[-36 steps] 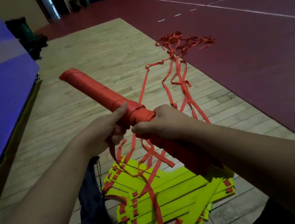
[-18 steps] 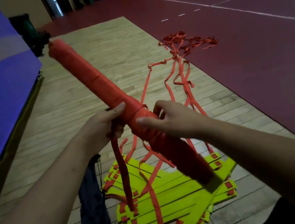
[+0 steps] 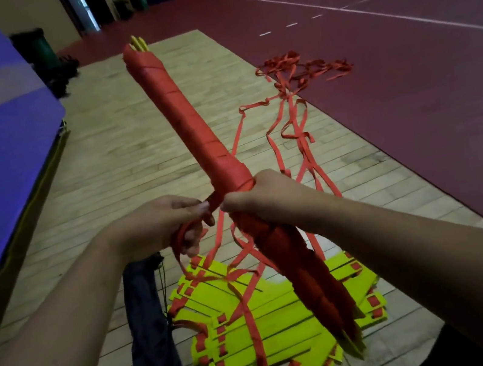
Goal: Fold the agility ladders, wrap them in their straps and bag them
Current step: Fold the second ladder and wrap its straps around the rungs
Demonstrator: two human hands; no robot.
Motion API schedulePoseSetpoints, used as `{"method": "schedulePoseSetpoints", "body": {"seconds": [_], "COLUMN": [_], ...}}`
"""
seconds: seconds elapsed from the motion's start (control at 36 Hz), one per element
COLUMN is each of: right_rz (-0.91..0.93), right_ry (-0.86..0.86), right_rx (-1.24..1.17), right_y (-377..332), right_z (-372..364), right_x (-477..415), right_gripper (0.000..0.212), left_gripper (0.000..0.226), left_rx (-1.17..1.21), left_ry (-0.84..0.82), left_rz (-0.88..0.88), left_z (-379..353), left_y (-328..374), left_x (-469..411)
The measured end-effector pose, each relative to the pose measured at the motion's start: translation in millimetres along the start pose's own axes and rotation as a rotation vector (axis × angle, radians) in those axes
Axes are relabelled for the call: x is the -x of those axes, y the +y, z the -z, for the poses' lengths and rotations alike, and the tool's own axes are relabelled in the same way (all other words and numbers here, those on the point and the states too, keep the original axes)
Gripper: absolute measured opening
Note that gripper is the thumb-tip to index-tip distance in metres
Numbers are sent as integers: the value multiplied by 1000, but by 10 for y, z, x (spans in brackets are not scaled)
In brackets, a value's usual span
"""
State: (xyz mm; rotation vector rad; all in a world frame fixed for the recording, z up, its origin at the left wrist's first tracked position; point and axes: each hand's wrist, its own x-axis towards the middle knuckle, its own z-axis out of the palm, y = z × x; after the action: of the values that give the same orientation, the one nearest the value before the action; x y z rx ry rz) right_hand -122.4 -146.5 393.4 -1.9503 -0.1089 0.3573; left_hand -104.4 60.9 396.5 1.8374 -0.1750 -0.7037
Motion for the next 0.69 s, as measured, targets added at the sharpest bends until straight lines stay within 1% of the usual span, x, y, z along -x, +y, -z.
{"method": "schedulePoseSetpoints", "body": {"seconds": [0.06,0.08,0.14,0.19,0.25,0.28,0.31,0.39,0.42,0.44,0.5,0.53,0.56,0.61,0.69], "right_rz": [16,25,70,178,269,275,256,114,33,-61,-224,-256,-258,-215,-134], "right_ry": [56,77,119,140,156,159,158,130,80,-23,-308,-413,-466,-442,-255], "right_rx": [139,200,355,478,507,479,410,136,33,-117,-395,-458,-471,-460,-396], "right_y": [50,71,87,77,55,31,8,-93,-103,-97,-63,-35,-9,29,18], "right_z": [-12,-30,-79,-116,-138,-133,-113,-11,35,77,109,101,81,56,82], "right_x": [-3,12,52,106,137,148,136,100,83,75,90,106,114,80,6], "right_gripper": [26,24,22,29,33,38,44,49,50,50,40,32,26,21,36], "left_gripper": [29,30,40,51,47,41,36,31,32,34,33,33,32,36,58], "left_rx": [105,154,212,184,209,268,339,486,502,500,451,413,383,356,292], "left_ry": [12,36,106,265,437,482,487,408,385,366,334,312,282,232,229], "left_rz": [-37,-59,-66,-38,-31,-36,-49,-120,-140,-154,-178,-181,-182,-164,-123], "left_z": [-32,-78,-215,-338,-378,-370,-350,-307,-302,-301,-303,-306,-306,-295,-221], "left_y": [38,76,127,99,45,27,21,49,55,57,41,39,31,42,91], "left_x": [-23,-51,-118,-208,-251,-260,-259,-227,-223,-222,-201,-183,-173,-155,-139]}}
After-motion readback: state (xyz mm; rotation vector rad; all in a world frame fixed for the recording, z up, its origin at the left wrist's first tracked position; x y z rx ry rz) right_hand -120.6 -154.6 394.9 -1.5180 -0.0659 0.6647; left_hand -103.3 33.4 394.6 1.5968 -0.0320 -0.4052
